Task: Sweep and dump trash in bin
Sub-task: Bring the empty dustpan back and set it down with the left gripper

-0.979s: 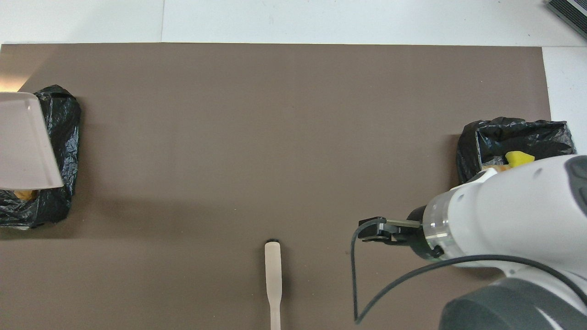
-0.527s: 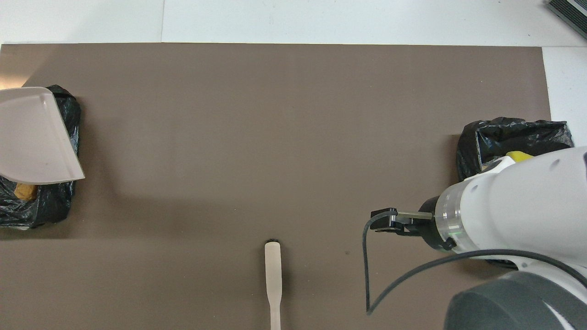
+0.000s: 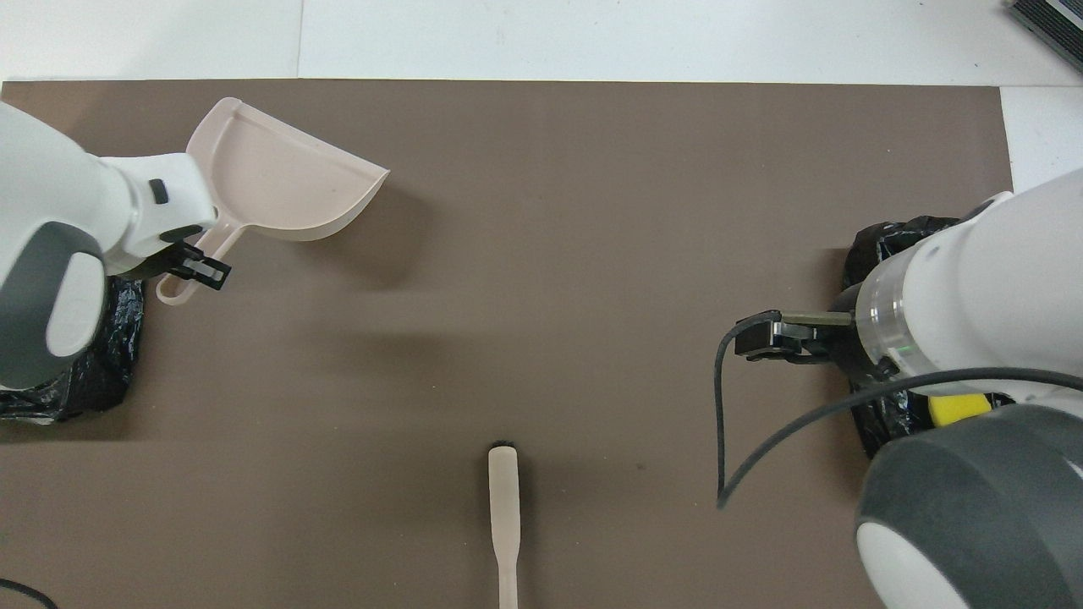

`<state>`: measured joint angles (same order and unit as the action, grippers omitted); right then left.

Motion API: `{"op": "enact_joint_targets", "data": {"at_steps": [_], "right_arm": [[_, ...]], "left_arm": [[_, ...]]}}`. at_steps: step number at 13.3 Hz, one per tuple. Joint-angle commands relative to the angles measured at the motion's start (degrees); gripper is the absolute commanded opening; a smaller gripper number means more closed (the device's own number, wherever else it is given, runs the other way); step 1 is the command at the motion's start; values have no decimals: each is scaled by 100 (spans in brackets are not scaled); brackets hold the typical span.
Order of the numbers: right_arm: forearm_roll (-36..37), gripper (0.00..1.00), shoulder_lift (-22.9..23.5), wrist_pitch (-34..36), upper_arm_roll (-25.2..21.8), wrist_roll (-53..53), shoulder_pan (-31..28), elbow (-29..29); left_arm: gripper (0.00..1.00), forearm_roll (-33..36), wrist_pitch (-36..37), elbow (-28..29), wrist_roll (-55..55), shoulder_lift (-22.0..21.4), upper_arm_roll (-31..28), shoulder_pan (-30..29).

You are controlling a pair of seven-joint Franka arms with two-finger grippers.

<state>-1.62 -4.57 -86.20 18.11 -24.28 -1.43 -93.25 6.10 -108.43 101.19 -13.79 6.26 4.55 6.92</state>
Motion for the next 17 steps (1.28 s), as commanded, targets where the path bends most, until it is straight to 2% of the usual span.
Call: {"op": "enact_joint_targets", "data": {"at_steps": [1,4,7,8,9,10,11,13,14,15,17], "right_arm": [[109,100,97,59,70,327,-225,167],[144,100,211,59,79,809,-489,325],[539,100,333,138,-26,996,-271,570],[584,100,369,173,-261,996,-26,711],[575,100,430,226,-742,1004,342,738],[558,100,448,270,-1208,1004,702,782],[558,100,501,305,-1430,1004,932,869],[567,100,658,489,-1485,1004,944,1150],[567,100,694,525,-1477,1004,908,1230],[549,100,694,517,-1468,1013,856,1222],[496,100,686,499,-1477,1013,838,1204]], "left_arm": [[0,-126,-424,59,962,261,-112,721],[0,-301,-924,102,1869,595,-112,1390],[0,-442,-1468,680,2273,587,-103,1900],[0,-591,-1775,830,2684,640,-112,2119],[0,-697,-2152,936,3436,718,-112,2269],[0,-698,-2286,964,3905,754,-112,2444],[0,-698,-2296,999,4023,746,-112,2646],[69,-759,-2245,991,4269,728,-112,2613],[95,-759,-2105,999,4340,658,-121,2631],[100,-759,-1929,938,4367,632,-121,2605],[100,-751,-1718,693,4349,596,-243,2543]]}}
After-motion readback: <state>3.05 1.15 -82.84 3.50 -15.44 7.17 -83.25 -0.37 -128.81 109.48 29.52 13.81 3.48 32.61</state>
